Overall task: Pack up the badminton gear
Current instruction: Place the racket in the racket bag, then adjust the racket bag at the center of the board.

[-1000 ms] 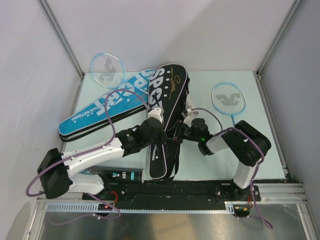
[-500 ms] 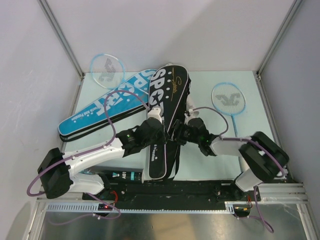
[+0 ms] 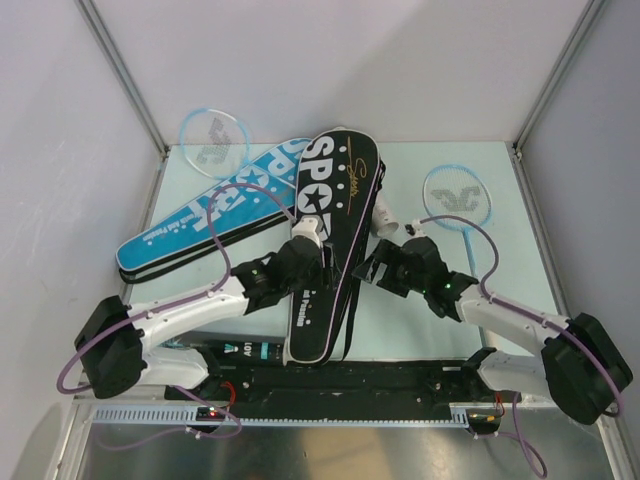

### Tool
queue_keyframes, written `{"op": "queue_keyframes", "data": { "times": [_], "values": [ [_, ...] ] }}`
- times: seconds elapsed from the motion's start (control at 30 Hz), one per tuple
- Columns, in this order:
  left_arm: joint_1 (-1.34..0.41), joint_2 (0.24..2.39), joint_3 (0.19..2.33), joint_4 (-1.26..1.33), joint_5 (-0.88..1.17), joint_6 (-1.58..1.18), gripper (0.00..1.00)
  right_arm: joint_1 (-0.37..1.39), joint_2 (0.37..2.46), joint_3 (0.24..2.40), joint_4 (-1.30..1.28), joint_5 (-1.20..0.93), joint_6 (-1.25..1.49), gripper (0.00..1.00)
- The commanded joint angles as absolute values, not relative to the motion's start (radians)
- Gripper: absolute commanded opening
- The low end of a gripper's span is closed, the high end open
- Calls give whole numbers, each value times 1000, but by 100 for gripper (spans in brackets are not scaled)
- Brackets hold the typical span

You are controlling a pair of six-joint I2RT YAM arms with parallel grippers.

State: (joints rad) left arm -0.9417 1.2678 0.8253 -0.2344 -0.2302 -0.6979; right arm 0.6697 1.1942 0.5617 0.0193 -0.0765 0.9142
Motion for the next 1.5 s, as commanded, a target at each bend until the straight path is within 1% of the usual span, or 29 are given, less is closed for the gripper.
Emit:
{"op": "queue_keyframes", "data": {
  "times": [0.0, 0.1, 0.17, 0.37, 0.57, 0.63, 0.67, 0.73, 0.8, 0.87, 0.93, 0.97, 1.03, 1.1, 1.13, 1.2, 1.33, 1.4, 1.47],
  "values": [
    [-880, 1260, 806, -229, -257, -658, 64, 626, 1125, 531, 53, -56, 897, 91],
    [-861, 1302, 810, -228, -238, -642, 63, 622, 1101, 502, 169, -61, 884, 90],
    [-858, 1340, 815, -226, -234, -642, 62, 622, 1129, 496, 242, -81, 881, 88],
    [-858, 1468, 824, -196, -194, -644, 60, 606, 1321, 508, 443, -143, 890, 84],
    [-858, 1481, 802, -186, -211, -643, 60, 601, 1540, 577, 515, -157, 868, 87],
    [-858, 1483, 795, -185, -216, -644, 60, 599, 1594, 590, 555, -176, 866, 87],
    [-858, 1485, 792, -183, -219, -645, 61, 598, 1615, 595, 578, -198, 864, 85],
    [-857, 1486, 777, -175, -222, -653, 61, 598, 1661, 599, 655, -251, 862, 80],
    [-859, 1480, 765, -162, -223, -659, 61, 595, 1707, 604, 734, -306, 871, 72],
    [-858, 1464, 759, -156, -223, -659, 61, 590, 1734, 605, 779, -338, 881, 62],
    [-858, 1435, 760, -155, -227, -652, 61, 583, 1734, 606, 796, -358, 874, 47],
    [-858, 1418, 764, -157, -233, -644, 62, 579, 1727, 607, 799, -368, 867, 37],
    [-857, 1377, 781, -172, -242, -618, 63, 571, 1692, 609, 786, -383, 841, 21],
    [-850, 1334, 823, -223, -262, -575, 65, 561, 1630, 615, 728, -394, 795, 7],
    [-845, 1308, 852, -257, -277, -547, 65, 557, 1581, 625, 671, -395, 760, 4],
    [-832, 1250, 900, -310, -320, -498, 67, 550, 1481, 659, 537, -391, 671, 1],
    [-782, 1106, 995, -368, -406, -416, 73, 552, 1292, 774, 222, -389, 442, 0],
    [-742, 1052, 1036, -385, -419, -377, 78, 544, 1216, 824, 81, -422, 343, 0],
    [-691, 1016, 1067, -403, -397, -336, 86, 537, 1157, 881, -67, -438, 250, 0]
  ]
}}
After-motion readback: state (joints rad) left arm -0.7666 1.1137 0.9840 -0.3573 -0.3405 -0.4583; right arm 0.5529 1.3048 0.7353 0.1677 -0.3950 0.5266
